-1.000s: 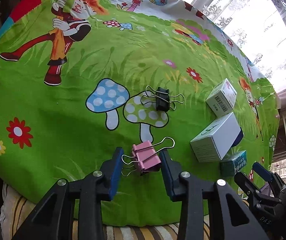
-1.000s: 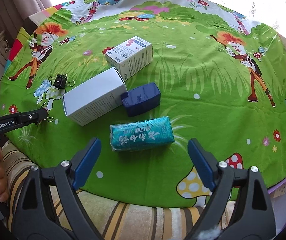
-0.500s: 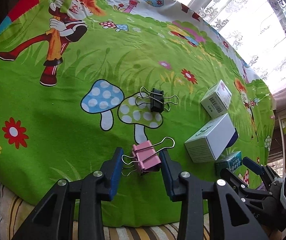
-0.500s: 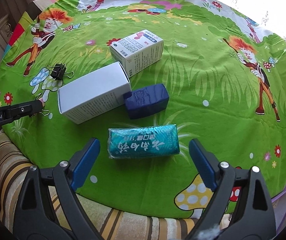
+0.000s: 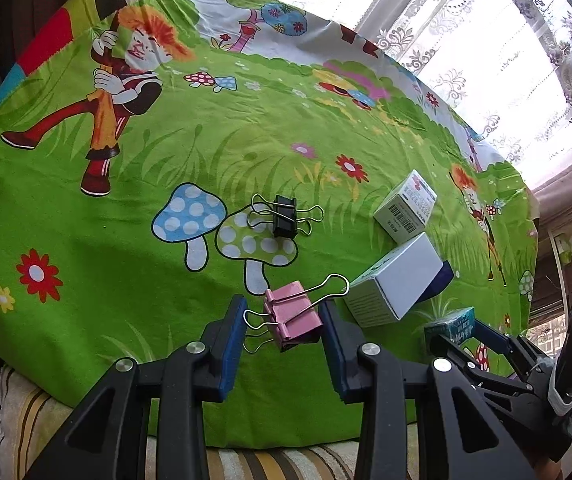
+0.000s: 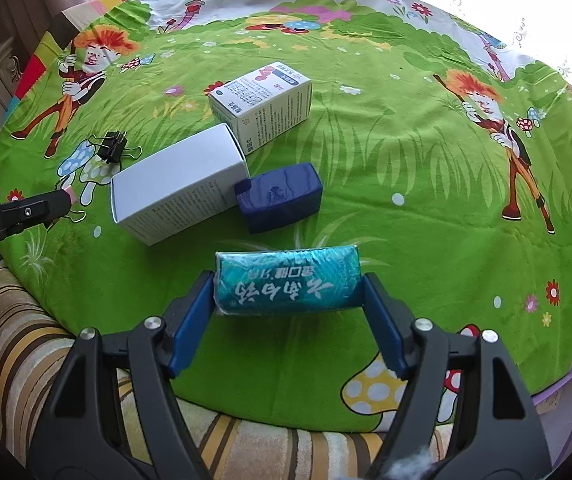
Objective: Organize rigid objects
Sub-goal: 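Grasp the pink binder clip with the left gripper while the right grasps the teal tissue pack, then carry the clip and tissue pack into the purple box and open both grippers, then move both open grippers back to the items on the bed, then grasp the black binder clip with the left gripper while the right grasps the white box, then carry the clip and white box into the purple box and open both grippers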
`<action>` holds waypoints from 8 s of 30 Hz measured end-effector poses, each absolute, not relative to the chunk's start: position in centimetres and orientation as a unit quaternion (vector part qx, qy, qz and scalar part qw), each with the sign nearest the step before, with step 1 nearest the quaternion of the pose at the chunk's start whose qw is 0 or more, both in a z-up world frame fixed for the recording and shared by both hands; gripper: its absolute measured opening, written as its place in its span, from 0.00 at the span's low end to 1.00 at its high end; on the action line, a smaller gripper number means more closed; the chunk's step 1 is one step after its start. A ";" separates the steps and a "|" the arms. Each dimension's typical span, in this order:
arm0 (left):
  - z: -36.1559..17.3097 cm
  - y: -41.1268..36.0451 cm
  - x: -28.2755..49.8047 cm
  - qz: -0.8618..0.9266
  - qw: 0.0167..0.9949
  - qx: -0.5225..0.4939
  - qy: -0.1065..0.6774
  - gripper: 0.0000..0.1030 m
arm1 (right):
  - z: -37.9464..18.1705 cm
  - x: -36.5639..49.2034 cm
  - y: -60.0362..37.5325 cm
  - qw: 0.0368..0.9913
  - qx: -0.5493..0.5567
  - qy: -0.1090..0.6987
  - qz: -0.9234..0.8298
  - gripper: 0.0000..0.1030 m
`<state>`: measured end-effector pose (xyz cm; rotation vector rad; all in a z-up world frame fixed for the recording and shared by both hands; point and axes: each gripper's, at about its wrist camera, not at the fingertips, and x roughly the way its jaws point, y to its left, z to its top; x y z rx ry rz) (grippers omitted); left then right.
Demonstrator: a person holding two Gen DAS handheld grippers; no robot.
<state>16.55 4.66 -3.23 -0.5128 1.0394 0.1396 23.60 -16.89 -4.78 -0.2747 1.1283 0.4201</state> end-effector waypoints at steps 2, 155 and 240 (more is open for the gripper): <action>-2.6 4.0 16.4 0.059 0.840 -0.233 0.486 0.37 | -4.5 23.4 -17.4 0.819 -0.122 0.526 0.195 0.73; 6.6 4.7 21.0 0.006 0.892 -0.217 0.396 0.50 | 5.8 21.0 -22.3 0.872 -0.064 0.440 0.204 0.84; -3.3 5.6 22.7 0.068 0.860 -0.172 0.476 0.48 | -2.7 25.0 -9.7 0.806 -0.185 0.447 0.342 0.85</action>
